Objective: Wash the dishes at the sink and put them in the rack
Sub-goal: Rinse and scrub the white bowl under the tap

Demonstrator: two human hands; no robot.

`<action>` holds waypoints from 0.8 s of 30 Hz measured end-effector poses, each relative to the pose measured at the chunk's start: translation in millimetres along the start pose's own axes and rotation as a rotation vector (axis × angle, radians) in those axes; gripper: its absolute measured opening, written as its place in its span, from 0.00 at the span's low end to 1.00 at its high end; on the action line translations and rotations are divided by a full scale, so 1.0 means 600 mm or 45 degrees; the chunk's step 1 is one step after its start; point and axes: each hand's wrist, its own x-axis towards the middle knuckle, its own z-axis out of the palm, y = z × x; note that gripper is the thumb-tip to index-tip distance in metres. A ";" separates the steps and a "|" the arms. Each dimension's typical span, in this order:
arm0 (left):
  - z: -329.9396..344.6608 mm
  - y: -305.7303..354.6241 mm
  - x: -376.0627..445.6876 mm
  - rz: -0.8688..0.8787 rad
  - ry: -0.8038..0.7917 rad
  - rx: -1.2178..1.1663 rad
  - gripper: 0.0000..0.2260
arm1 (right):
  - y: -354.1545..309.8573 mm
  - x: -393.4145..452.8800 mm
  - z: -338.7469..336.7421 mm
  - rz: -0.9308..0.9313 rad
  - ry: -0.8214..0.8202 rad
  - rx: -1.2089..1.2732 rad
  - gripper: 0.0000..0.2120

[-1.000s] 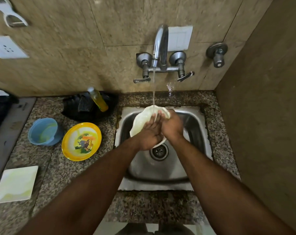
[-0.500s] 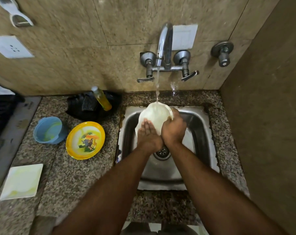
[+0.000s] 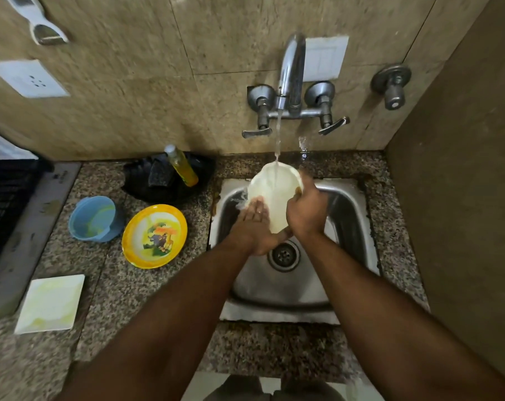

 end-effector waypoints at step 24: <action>-0.050 0.017 -0.091 0.561 0.380 0.398 0.26 | 0.045 0.027 0.088 0.673 -0.153 1.081 0.16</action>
